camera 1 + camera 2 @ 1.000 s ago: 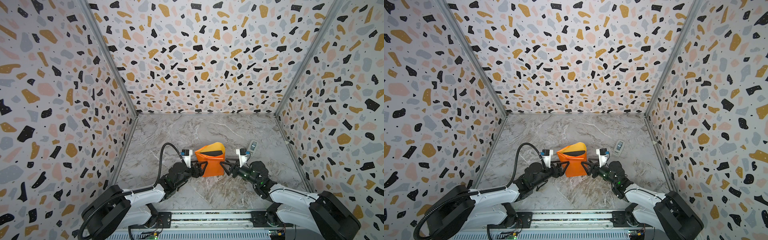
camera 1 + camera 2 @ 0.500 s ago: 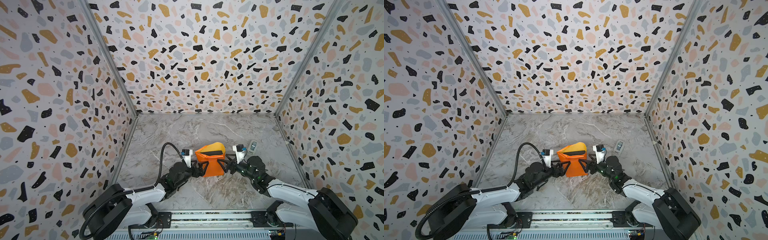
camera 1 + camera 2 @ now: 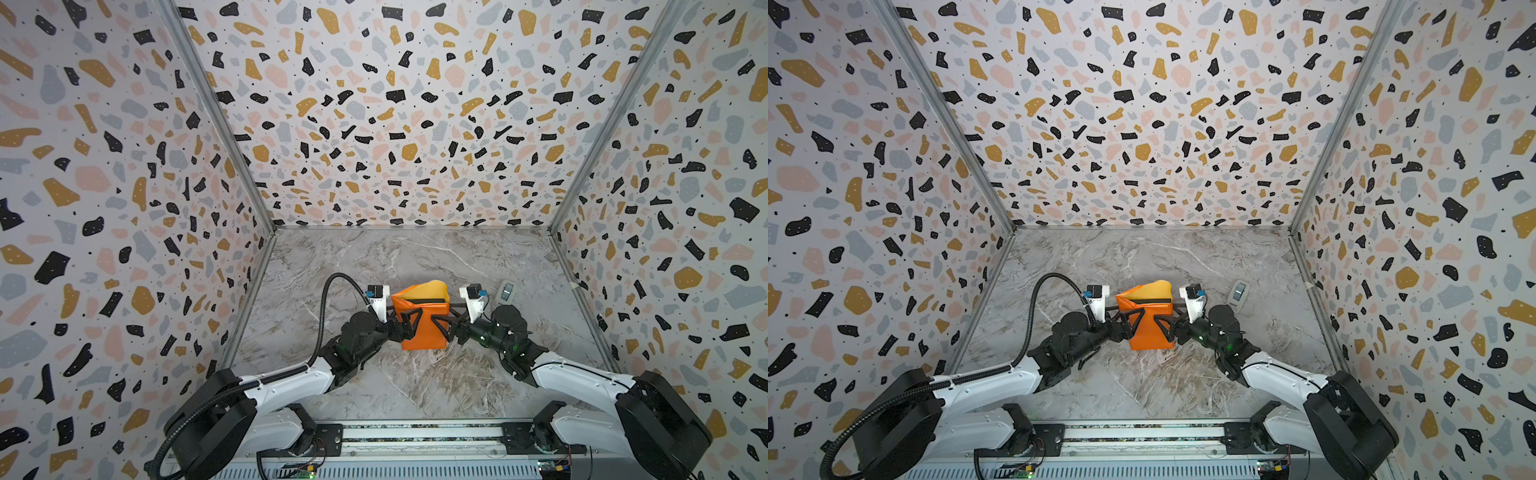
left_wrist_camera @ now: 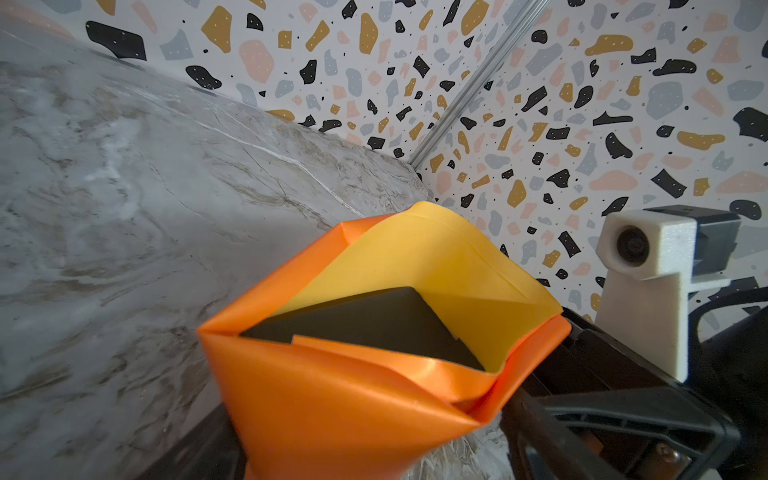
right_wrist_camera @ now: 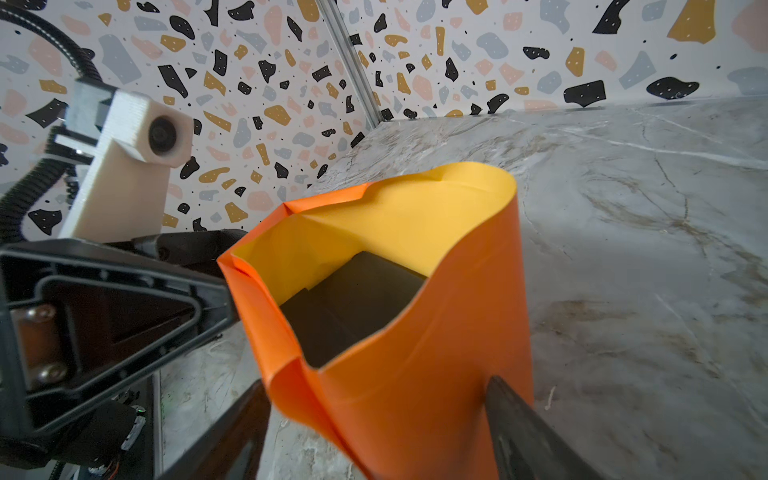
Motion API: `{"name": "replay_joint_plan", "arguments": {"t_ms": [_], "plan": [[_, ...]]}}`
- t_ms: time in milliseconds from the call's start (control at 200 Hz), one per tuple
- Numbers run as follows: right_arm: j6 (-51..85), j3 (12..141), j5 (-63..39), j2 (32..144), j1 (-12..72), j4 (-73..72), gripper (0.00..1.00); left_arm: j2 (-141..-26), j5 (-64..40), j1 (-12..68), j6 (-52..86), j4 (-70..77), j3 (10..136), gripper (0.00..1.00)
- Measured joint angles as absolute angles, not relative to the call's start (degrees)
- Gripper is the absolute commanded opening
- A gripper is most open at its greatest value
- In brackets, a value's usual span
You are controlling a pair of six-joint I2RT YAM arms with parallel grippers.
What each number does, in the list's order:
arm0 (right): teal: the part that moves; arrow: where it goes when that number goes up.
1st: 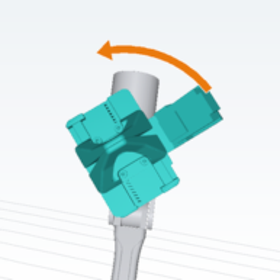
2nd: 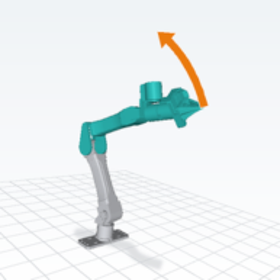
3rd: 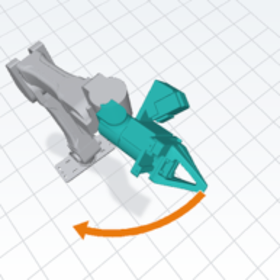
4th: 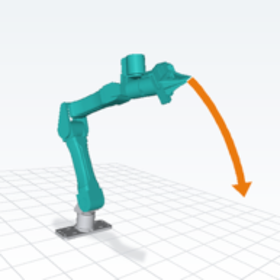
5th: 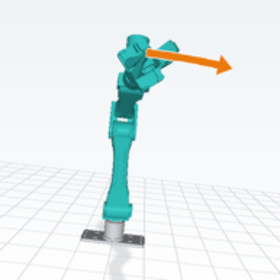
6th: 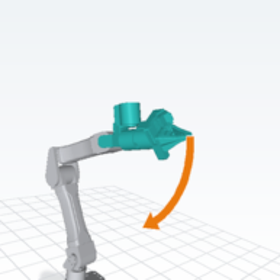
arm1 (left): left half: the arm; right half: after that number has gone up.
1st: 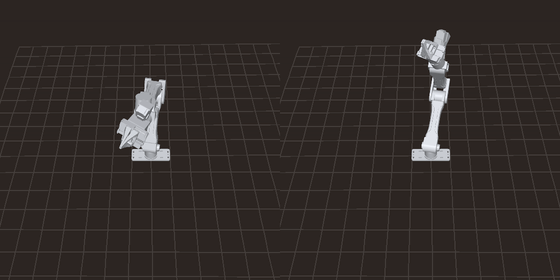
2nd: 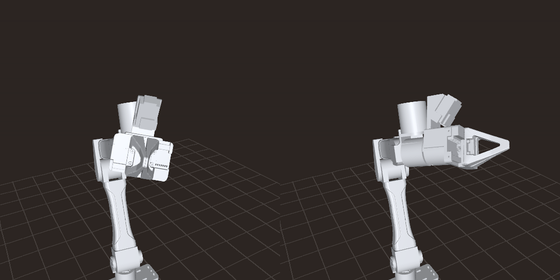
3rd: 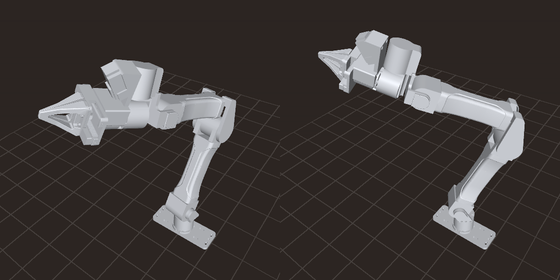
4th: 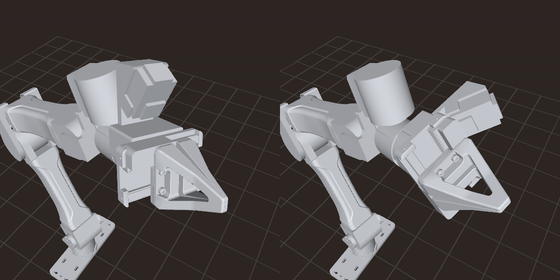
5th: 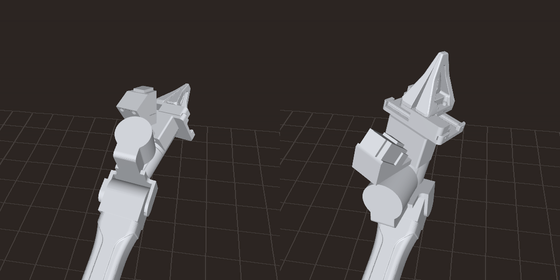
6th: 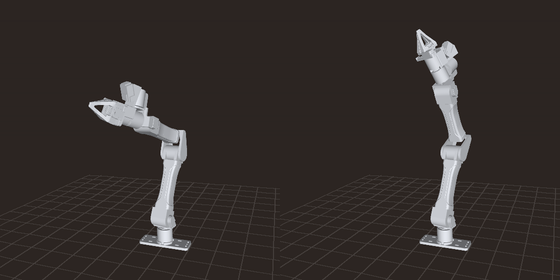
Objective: Wrap a gift box in wrapping paper
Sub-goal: Smooth out the wrapping paper on the gift box.
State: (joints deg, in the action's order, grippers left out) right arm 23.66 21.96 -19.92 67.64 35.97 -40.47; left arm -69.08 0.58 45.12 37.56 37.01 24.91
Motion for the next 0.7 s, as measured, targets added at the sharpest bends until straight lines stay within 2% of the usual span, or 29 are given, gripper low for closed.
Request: {"name": "replay_joint_plan", "arguments": {"t_ms": [230,335,571,701], "plan": [[23.31,21.96,-19.86,66.30,36.01,-40.27,0.74,-68.82,0.49,45.41,36.86,36.42,24.16,0.81],[23.51,21.93,-19.38,65.58,36.29,-40.27,0.72,-67.75,0.32,45.47,36.84,36.51,22.37,0.80],[23.42,21.87,-14.85,64.86,37.74,-39.38,0.72,-65.54,1.34,45.50,35.55,35.94,21.12,0.90],[23.00,21.56,-13.21,64.86,37.74,-38.63,0.76,-63.24,3.62,45.50,33.89,34.33,21.12,0.94]]}}
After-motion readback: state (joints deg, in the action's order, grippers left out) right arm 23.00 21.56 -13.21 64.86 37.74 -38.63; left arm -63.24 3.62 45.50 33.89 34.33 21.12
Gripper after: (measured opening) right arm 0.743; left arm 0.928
